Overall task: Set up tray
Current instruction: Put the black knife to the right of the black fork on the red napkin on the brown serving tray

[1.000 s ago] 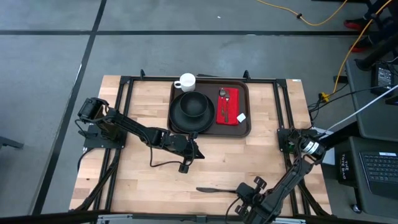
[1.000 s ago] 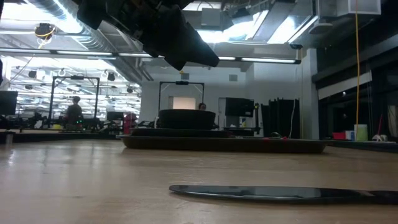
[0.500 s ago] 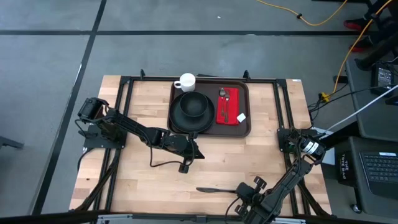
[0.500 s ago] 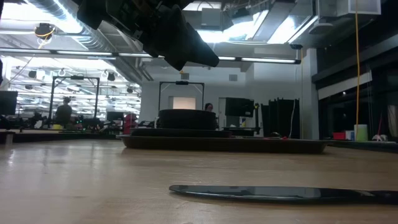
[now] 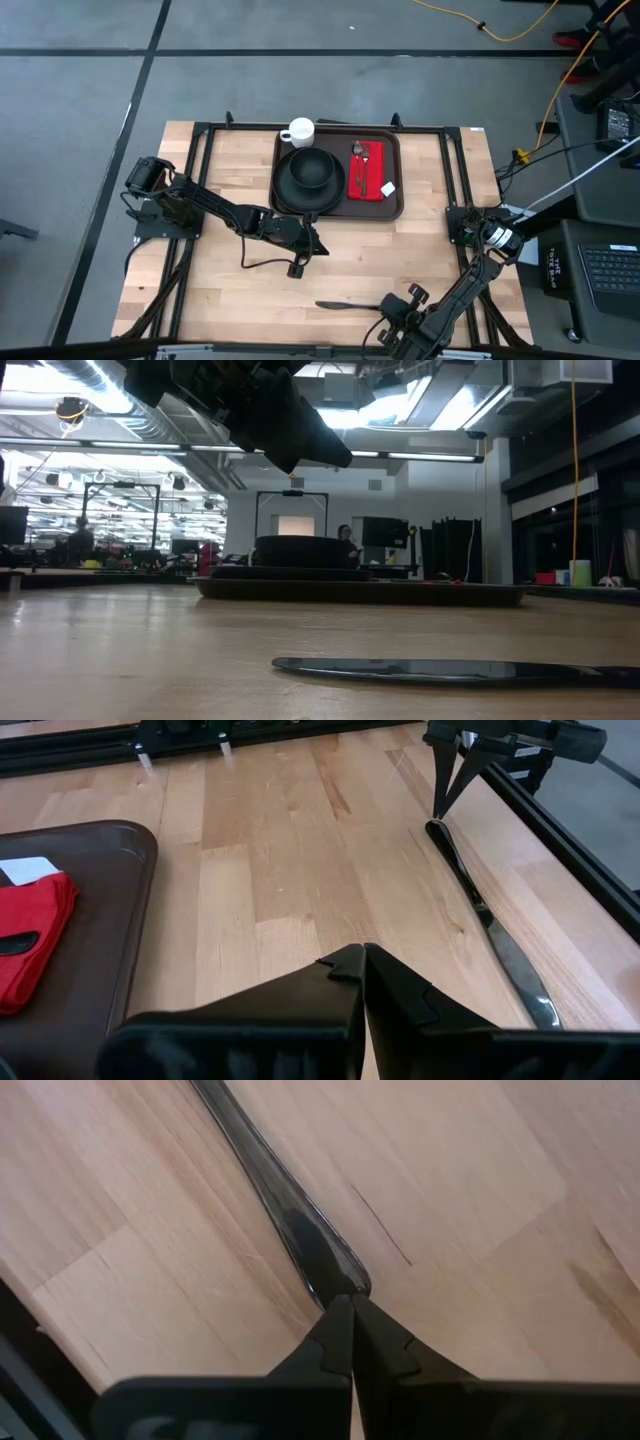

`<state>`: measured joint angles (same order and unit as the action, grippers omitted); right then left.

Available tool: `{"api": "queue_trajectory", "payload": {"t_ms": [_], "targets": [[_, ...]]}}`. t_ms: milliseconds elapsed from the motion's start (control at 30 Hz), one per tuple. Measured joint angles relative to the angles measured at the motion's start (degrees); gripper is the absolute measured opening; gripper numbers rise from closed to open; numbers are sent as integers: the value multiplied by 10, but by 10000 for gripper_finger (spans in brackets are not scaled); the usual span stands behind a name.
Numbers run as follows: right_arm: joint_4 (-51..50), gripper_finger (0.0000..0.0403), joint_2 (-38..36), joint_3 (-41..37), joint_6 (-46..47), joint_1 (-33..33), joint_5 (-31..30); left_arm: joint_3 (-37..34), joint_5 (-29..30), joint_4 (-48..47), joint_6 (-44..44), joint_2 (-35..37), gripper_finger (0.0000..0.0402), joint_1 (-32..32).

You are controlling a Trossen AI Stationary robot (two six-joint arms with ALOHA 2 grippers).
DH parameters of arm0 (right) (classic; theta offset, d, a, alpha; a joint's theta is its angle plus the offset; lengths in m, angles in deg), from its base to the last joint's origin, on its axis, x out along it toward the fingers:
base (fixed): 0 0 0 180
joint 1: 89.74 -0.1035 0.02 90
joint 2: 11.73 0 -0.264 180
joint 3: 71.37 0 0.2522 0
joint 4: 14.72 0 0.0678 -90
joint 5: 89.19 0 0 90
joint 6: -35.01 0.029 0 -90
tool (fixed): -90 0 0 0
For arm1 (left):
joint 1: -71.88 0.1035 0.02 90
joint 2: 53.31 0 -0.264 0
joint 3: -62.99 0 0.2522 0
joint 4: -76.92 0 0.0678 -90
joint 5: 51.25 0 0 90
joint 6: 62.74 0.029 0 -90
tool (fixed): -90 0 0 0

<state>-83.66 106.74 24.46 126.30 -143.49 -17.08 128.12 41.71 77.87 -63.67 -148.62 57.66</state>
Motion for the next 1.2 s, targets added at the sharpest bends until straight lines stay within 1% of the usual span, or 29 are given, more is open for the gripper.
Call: {"api": "queue_trajectory", "payload": {"t_ms": [633,867,1033,1133,1200], "targets": [[5,0,14,1,0,0,5,0,0,0,0,0,4,0],[7,0,14,1,28,0,12,0,0,0,-12,0,4,-1],[15,0,14,1,30,0,13,0,1,0,-14,0,4,-14],[16,0,14,1,30,0,14,0,2,0,7,0,4,-27],[17,0,14,1,30,0,14,0,20,0,17,0,4,-39]]}}
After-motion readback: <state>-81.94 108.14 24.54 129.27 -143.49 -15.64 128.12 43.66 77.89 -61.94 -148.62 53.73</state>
